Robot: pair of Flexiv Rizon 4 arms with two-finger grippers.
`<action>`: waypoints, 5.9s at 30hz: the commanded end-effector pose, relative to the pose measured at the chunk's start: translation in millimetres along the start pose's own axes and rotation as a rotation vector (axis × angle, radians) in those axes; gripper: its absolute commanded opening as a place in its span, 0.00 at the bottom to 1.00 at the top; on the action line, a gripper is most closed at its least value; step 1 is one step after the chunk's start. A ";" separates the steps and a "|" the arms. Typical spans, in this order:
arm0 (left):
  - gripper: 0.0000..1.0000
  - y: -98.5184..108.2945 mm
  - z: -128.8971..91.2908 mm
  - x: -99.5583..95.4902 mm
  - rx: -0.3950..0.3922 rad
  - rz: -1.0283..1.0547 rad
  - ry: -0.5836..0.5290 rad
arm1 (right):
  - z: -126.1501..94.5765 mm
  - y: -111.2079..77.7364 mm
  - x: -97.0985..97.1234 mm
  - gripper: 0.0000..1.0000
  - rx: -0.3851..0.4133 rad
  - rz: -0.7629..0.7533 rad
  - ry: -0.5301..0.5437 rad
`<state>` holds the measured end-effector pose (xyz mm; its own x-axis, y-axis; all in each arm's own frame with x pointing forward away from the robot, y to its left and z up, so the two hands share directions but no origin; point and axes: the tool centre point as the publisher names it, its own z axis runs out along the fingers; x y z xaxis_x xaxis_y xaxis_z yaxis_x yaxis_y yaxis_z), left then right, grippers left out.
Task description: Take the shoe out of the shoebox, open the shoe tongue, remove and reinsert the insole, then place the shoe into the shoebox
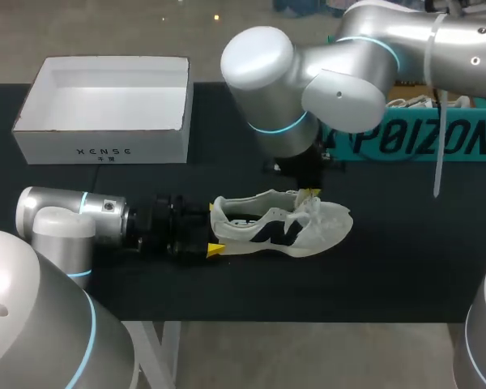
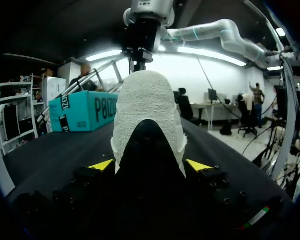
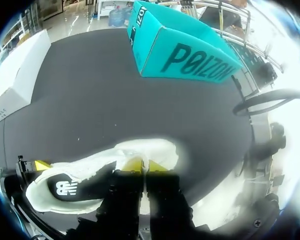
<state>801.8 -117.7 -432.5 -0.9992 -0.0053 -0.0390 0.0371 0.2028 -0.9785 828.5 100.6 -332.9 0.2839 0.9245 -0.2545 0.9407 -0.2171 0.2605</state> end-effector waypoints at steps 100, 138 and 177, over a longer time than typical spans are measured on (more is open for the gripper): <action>0.00 1.6 1.0 0.1 -0.001 -0.001 0.001 | -124.6 -98.7 6.4 0.55 0.059 -1.703 0.514; 0.00 1.6 1.0 0.1 -0.001 -0.001 0.001 | -29.8 -44.2 81.7 0.00 -0.040 -1.724 0.447; 0.00 1.6 1.0 0.1 -0.001 -0.001 0.001 | 20.6 -20.6 66.8 0.38 -0.074 -1.666 0.351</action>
<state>801.9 -117.8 -432.8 -0.9992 -0.0051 -0.0389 0.0370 0.2031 -0.9785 830.6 160.5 -372.3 -0.9870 0.1400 -0.0789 0.1415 0.9898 -0.0145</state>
